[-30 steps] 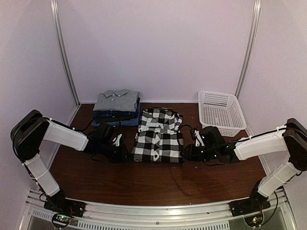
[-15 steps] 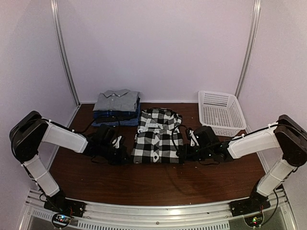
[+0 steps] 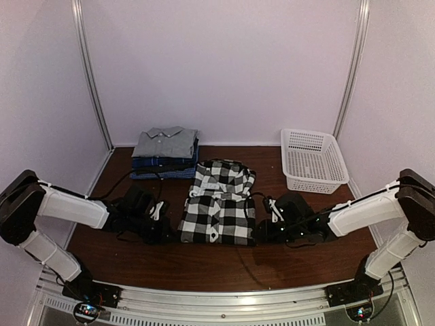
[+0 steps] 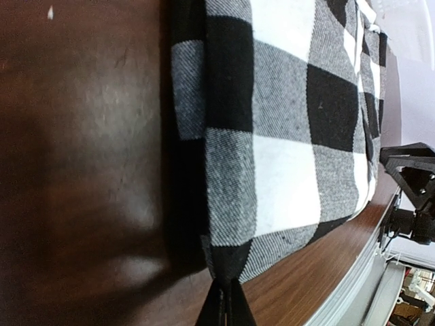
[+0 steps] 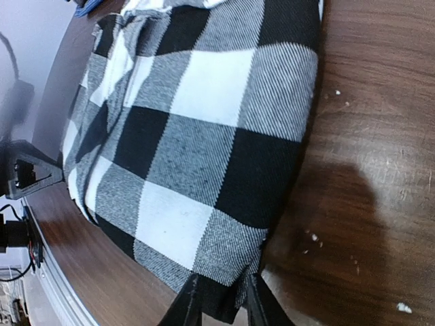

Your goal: Fold and stack the long sleeve shirts

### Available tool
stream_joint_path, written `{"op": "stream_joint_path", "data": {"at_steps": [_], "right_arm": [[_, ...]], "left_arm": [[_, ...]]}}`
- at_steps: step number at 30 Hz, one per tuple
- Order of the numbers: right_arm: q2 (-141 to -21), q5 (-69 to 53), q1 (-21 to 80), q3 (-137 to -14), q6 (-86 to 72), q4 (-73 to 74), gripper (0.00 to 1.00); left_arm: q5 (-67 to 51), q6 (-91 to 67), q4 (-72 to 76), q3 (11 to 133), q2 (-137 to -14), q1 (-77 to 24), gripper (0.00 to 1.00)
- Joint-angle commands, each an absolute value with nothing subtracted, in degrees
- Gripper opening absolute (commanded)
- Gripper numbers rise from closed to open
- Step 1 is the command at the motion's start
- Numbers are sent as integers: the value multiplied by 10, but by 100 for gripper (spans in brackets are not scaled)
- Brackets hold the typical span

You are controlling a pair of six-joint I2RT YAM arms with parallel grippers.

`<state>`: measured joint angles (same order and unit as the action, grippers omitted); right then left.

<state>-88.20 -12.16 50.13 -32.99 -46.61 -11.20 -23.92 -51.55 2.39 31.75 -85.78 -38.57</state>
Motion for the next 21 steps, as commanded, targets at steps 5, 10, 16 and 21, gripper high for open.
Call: {"op": "stream_joint_path", "data": {"at_steps": [5, 10, 16, 21], "right_arm": [[-767, -50, 574, -278, -501, -35, 32], [-757, -41, 631, -266, -529, -27, 32], [-783, -39, 691, -272, -559, -38, 32], [-808, -34, 710, -264, -585, -57, 31]], "left_arm": [[-228, -537, 3, 231, -766, -425, 0], [-226, -556, -5, 209, -733, -440, 0], [-218, -571, -18, 207, -729, -473, 0], [-213, -580, -18, 203, -734, -491, 0]]}}
